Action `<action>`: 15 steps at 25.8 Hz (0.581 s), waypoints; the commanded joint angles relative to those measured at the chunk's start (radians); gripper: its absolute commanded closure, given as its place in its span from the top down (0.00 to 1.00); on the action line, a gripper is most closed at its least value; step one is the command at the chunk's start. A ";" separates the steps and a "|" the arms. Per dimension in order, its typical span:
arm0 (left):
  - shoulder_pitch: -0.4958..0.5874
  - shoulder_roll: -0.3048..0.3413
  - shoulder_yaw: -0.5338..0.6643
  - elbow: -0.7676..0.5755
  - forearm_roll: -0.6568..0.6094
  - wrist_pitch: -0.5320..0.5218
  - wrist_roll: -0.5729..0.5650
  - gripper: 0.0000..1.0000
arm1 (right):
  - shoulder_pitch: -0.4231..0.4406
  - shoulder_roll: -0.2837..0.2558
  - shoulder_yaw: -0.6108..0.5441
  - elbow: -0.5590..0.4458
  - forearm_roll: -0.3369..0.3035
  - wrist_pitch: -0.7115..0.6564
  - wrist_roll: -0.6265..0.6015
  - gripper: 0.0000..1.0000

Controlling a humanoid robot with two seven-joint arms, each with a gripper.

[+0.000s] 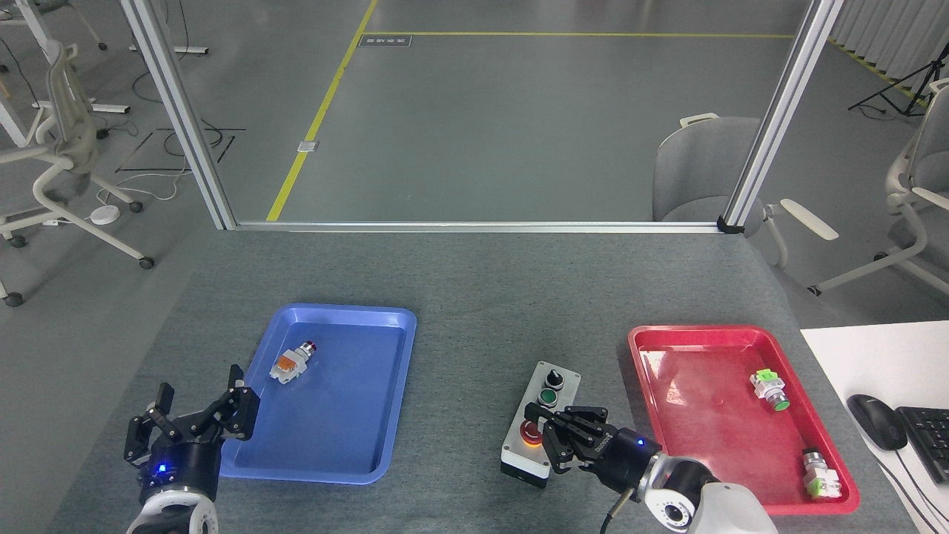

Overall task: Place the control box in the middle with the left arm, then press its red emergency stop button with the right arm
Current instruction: 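Press the red button on the control box with the right gripper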

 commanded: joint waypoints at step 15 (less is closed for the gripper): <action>0.007 -0.024 -0.013 -0.008 0.000 -0.084 0.008 0.99 | 0.010 0.002 0.031 0.066 0.047 0.001 -0.002 0.00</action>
